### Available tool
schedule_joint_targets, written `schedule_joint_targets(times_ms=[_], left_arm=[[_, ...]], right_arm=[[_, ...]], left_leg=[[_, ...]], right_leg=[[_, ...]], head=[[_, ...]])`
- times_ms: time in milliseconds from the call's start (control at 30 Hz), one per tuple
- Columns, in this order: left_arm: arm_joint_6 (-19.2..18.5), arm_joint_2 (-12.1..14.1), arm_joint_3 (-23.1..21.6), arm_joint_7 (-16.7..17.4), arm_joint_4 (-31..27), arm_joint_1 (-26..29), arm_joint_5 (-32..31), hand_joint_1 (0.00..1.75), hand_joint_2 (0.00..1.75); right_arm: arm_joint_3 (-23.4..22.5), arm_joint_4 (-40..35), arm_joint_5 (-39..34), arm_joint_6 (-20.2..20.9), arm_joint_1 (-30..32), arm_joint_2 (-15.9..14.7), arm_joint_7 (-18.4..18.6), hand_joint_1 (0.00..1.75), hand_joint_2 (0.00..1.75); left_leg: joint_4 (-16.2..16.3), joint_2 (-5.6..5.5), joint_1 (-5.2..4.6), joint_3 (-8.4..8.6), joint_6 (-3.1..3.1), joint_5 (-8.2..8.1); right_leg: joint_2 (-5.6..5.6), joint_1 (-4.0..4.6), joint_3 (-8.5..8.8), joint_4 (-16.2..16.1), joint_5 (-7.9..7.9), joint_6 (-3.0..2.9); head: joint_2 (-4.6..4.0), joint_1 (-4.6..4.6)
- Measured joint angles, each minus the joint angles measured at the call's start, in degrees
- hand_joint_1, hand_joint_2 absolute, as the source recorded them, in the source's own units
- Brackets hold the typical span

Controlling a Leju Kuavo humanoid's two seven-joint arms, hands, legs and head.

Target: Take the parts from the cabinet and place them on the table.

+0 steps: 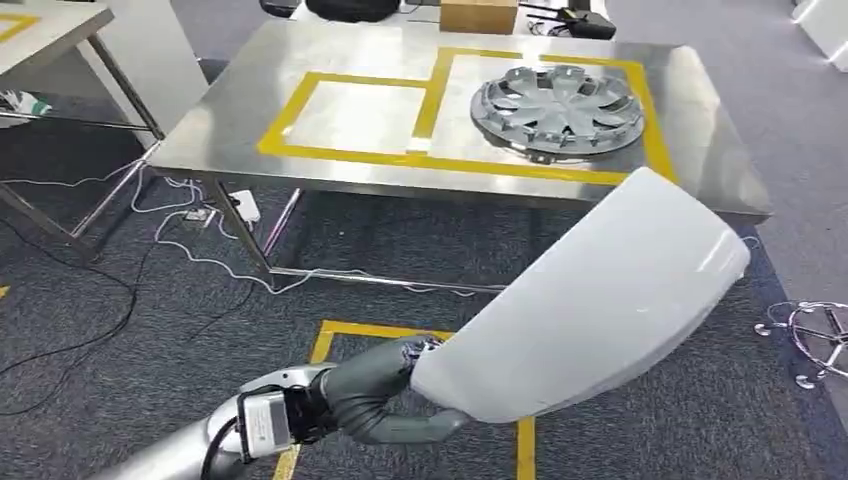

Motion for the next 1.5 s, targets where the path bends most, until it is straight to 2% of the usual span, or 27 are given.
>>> schedule_joint_targets(times_ms=[100, 133, 167, 233, 267, 300, 333, 400, 467, 500, 600, 633, 667, 700, 767, 800, 833, 933, 1000, 1100, 1133, 1167, 1200, 1300, 1367, 1400, 1500], left_arm=[[0.15, 0.0, -0.02, -0.02, -0.09, 0.06, -0.02, 1.75, 1.75], [0.17, 0.02, -0.02, -0.02, -0.09, 0.09, -0.02, 1.75, 1.75], [0.17, 0.02, -0.04, -0.02, -0.09, 0.09, -0.02, 1.75, 1.75], [0.2, 0.0, -0.04, -0.02, -0.11, 0.09, -0.02, 1.75, 1.75], [0.28, 0.0, -0.02, -0.02, -0.11, 0.08, -0.02, 1.75, 1.75], [0.31, 0.02, -0.02, -0.02, -0.13, 0.1, -0.02, 1.75, 1.75], [0.31, 0.11, 0.0, -0.04, -0.17, 0.15, -0.02, 1.75, 1.75], [0.33, 0.15, 0.02, -0.04, -0.31, 0.21, -0.02, 1.75, 1.75], [0.35, 0.22, 0.07, -0.07, -0.52, 0.14, -0.04, 1.75, 1.75], [0.35, 0.24, 0.07, -0.07, -0.63, 0.09, -0.02, 1.75, 1.75], [0.35, 0.48, 0.05, -0.07, -0.74, 0.21, -0.07, 1.75, 1.75], [0.37, 0.57, 0.04, -0.07, -0.74, 0.26, -0.11, 1.75, 1.75], [0.37, 0.63, 0.07, -0.07, -0.74, 0.28, -0.11, 1.75, 1.75], [0.37, 0.66, 0.04, -0.07, -0.74, 0.28, -0.13, 1.75, 1.75], [0.39, 0.7, 0.07, -0.07, -0.76, 0.27, -0.15, 1.75, 1.75], [0.39, 0.72, 0.07, -0.07, -0.76, 0.25, -0.22, 1.75, 1.75], [0.39, 0.72, 0.04, -0.07, -0.76, 0.15, -0.31, 1.75, 1.75], [0.39, 0.64, 0.04, -0.07, -0.85, 0.1, -0.52, 1.75, 1.75], [0.39, 0.55, 0.04, -0.07, -0.92, 0.09, -0.57, 1.75, 1.75], [0.39, 0.52, 0.02, -0.07, -1.01, 0.12, -0.59, 1.75, 1.75], [0.39, 0.53, -0.02, -0.07, -1.01, 0.12, -0.63, 1.75, 1.75], [0.39, 0.52, -0.07, -0.07, -1.01, 0.13, -0.63, 1.75, 1.75], [0.39, 0.52, -0.07, -0.07, -1.01, 0.13, -0.63, 1.75, 1.75], [0.39, 0.44, -0.09, -0.07, -1.01, 0.12, -0.74, 1.75, 1.75], [0.44, 0.44, -0.13, -0.02, -1.01, 0.02, -0.85, 1.75, 1.75], [0.5, 0.35, -0.13, 0.0, -1.05, 0.04, -0.96, 1.75, 1.75], [0.59, 0.2, -0.15, 0.0, -1.25, -0.22, -1.03, 1.75, 1.75]], right_arm=[[0.0, -0.07, -0.59, -0.24, -0.02, 0.0, 0.02, 0.0, 0.0], [0.0, -0.07, -0.68, -0.33, 0.13, 0.02, 0.02, 0.0, 0.0], [0.0, -0.07, -0.77, -0.37, 0.35, 0.0, 0.0, 0.0, 0.0], [0.0, -0.07, -0.83, -0.44, 0.47, 0.0, -0.15, 0.0, 0.0], [0.0, -0.07, -0.88, -0.55, 0.44, 0.0, -0.35, 0.0, 0.0], [0.0, -0.07, -0.92, -0.57, 0.38, 0.0, -0.59, 0.0, 0.0], [0.0, -0.11, -0.96, -0.57, 0.04, 0.02, -0.74, 0.0, 0.0], [0.0, -0.15, -0.98, -0.57, -0.02, 0.0, -1.05, 0.0, 0.0], [0.0, -0.17, -1.03, -0.57, 0.14, 0.0, -1.18, 0.0, 0.0], [0.0, -0.17, -1.05, -0.59, 0.04, 0.0, -1.18, 0.0, 0.0], [0.0, -0.2, -1.07, -0.59, -0.21, 0.0, -1.2, 0.0, 0.0], [0.0, -0.2, -1.12, -0.59, -0.13, 0.0, -1.18, 0.0, 0.0], [0.0, -0.22, -1.12, -0.59, -0.06, 0.0, -1.18, 0.0, 0.0], [0.0, -0.22, -1.12, -0.59, 0.0, 0.0, -1.18, 0.0, 0.0], [0.02, -0.28, -1.12, -0.57, -0.05, 0.0, -1.18, 0.0, 0.0], [0.0, -0.28, -0.98, -0.55, 0.0, 0.0, -1.18, 0.0, 0.0], [0.0, -0.28, -0.9, -0.52, -0.1, 0.0, -1.01, 0.0, 0.0], [0.02, -0.31, -0.81, -0.31, 0.2, 0.02, -0.68, 0.0, 0.0], [0.04, -0.31, -0.79, -0.26, 0.11, 0.0, -0.68, 0.0, 0.0], [0.04, -0.35, -0.79, -0.13, -0.24, 0.02, -0.66, 0.0, 0.0], [0.06, -0.37, -0.79, -0.11, -0.16, 0.04, -0.61, 0.0, 0.0], [0.09, -0.37, -0.79, -0.06, 0.05, 0.04, -0.52, 0.0, 0.0], [0.13, -0.37, -0.79, -0.04, 0.18, 0.04, -0.5, 0.0, 0.0], [0.17, -0.39, -0.81, -0.02, 0.23, 0.07, -0.33, 0.0, 0.0], [0.17, -0.44, -0.81, 0.04, -0.01, 0.17, -0.2, 0.0, 0.0], [0.2, -0.48, -0.81, 0.07, -0.02, 0.22, -0.13, 0.0, 0.0], [0.22, -0.55, -0.81, 0.04, -0.02, 0.24, -0.09, 0.0, 0.0]], left_leg=[[0.01, 0.23, -0.18, 0.75, 0.5, -1.01], [0.01, 0.26, -0.23, 1.19, 0.55, -1.38], [0.01, 0.27, -0.26, 1.86, 0.5, -1.83], [0.01, 0.48, -0.26, 3.39, 0.27, -2.78], [-0.02, 0.66, -0.26, 4.1, 0.08, -3.31], [0.13, 0.87, -0.43, 4.63, -0.28, -3.75], [-0.16, 1.04, -0.55, 4.7, -0.7, -4.13], [0.34, 1.45, -0.54, 5.21, -1.58, -3.68], [1.06, 1.09, -0.46, 5.63, -2.23, -4.23], [2.88, 0.61, -0.43, 4.81, -2.51, -5.07], [14.65, 0.28, -0.38, -3.19, -3.1, -10.43], [16.1, 0.27, -0.37, -4.89, -3.13, -10.97], [15.41, 0.26, -0.36, -5.44, -3.14, -9.87], [12.79, 0.23, -0.36, -4.94, -3.09, -7.2], [3.77, -0.05, -0.34, -1.95, -2.86, 0.16], [0.81, -0.33, -0.33, -1.46, -2.64, 1.9], [-0.07, -0.18, -0.35, -1.16, -1.97, -0.98], [-0.32, -0.45, -0.25, -0.48, -0.65, 0.19], [-0.41, -0.37, -0.1, 0.52, 0.11, -0.14], [-0.4, -0.18, -0.17, 1.41, 0.49, -1.44], [-0.4, -0.19, -0.17, 1.89, 0.5, -1.86], [-0.4, -0.2, -0.17, 2.5, 0.49, -2.31], [-0.4, -0.23, -0.17, 3.31, 0.42, -2.9], [-0.48, -0.12, -0.16, 5.6, -0.26, -4.83], [-0.72, -0.1, -0.48, 6.3, -0.98, -5.74], [-1.03, -0.1, -0.45, 7.14, -1.41, -5.69], [2.2, -0.21, -0.43, 6.1, -2.25, -4.56]], right_leg=[[-0.09, 0.02, -8.09, 12.88, -5.11, 0.22], [-0.1, 0.02, -9.55, 14.23, -5.0, 0.12], [-0.12, 0.08, -9.66, 12.8, -3.15, -0.05], [-0.47, 0.25, -6.66, 4.09, 3.27, -0.63], [-1.71, 0.44, -4.81, -0.94, 6.58, -1.01], [-2.88, 0.79, -4.33, -2.88, 5.93, -1.08], [-2.87, 0.85, -4.3, -2.94, 3.81, -1.54], [-1.87, 0.92, -3.98, -3.64, 5.21, -2.41], [-1.12, 0.47, -2.36, -3.93, 5.47, -2.83], [-0.8, 0.4, -2.07, -3.93, 5.4, -3.01], [0.42, 0.24, -1.92, -3.92, 4.77, -3.35], [0.81, 0.22, -1.7, -3.92, 4.5, -3.3], [1.18, 0.19, -1.33, -3.92, 4.19, -3.22], [1.65, 0.12, -0.77, -3.92, 3.82, -3.07], [2.14, -0.06, 0.48, -3.93, 2.97, -2.73], [2.47, 0.05, 0.42, -3.87, 2.59, -2.37], [2.76, 0.19, 0.7, -3.67, 2.26, -2.05], [2.5, 0.26, 1.39, -3.88, 2.24, -0.95], [0.64, 0.31, 0.54, -1.63, 1.18, -0.46], [-0.11, 0.22, -7.52, 11.32, -3.67, 0.07], [-0.12, 0.21, -9.7, 14.02, -4.65, 0.11], [-0.12, 0.21, -10.48, 13.9, -4.07, 0.03], [-0.13, 0.21, -10.03, 11.18, -1.95, -0.01], [-1.03, 0.21, -5.55, -2.6, 7.24, -0.26], [-1.22, 0.65, -5.07, -2.96, 5.9, -1.22], [-0.98, 0.64, -4.95, -3.21, 6.26, -1.62], [-0.39, 0.2, -3.08, -3.8, 5.54, -2.49]], head=[[0.0, 0.17], [0.0, 0.18], [0.0, 0.19], [0.0, 0.31], [0.0, 0.35], [0.0, 0.35], [0.0, 0.35], [0.0, 0.37], [0.0, 0.33], [0.0, 0.03], [0.0, 0.0], [0.0, -0.04], [0.0, -0.02], [0.0, 0.0], [0.0, -0.04], [0.0, -0.15], [0.0, -0.35], [0.0, -0.09], [0.0, 0.24], [0.0, 0.5], [0.0, 0.5], [0.0, 0.55], [0.0, 0.57], [0.0, 0.65], [0.0, 0.68], [0.0, 0.74], [0.0, 0.72]])
